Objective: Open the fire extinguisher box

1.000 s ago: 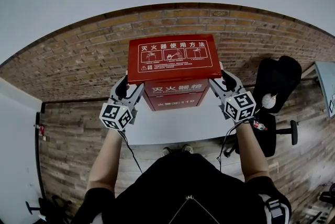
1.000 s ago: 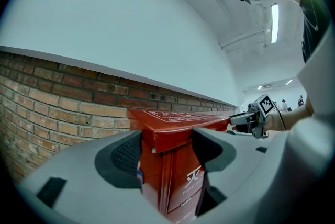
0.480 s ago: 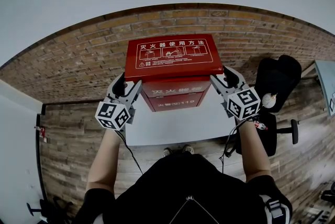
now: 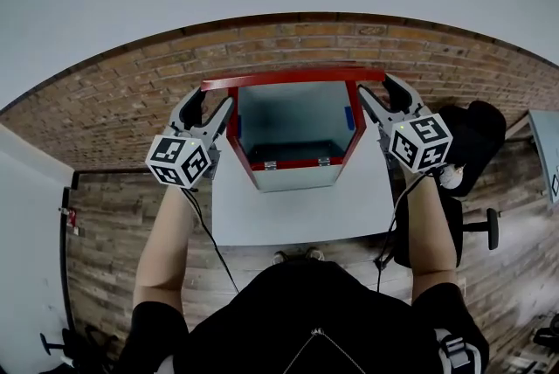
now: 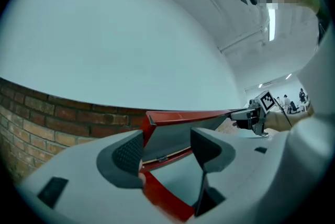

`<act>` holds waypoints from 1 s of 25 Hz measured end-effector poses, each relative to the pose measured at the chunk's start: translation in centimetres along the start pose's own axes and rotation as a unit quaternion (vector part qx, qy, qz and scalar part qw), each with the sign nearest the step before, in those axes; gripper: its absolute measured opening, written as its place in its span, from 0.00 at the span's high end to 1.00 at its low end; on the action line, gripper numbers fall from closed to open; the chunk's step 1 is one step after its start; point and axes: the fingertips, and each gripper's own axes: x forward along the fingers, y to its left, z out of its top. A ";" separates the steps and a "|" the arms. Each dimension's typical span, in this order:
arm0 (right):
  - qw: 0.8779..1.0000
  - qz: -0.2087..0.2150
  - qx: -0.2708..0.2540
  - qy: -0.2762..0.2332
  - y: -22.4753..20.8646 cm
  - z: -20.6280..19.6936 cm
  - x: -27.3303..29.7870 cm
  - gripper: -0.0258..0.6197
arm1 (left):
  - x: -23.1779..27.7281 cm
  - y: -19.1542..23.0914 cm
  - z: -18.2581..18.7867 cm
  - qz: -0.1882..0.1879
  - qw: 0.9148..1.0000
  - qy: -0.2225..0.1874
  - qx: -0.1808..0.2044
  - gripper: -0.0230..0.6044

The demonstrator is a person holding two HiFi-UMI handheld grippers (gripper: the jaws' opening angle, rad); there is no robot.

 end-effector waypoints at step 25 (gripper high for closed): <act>0.998 -0.053 -0.016 -0.003 -7.3 4.6 11.8 0.57 | 10.7 6.6 4.1 0.044 0.999 0.021 0.023 0.44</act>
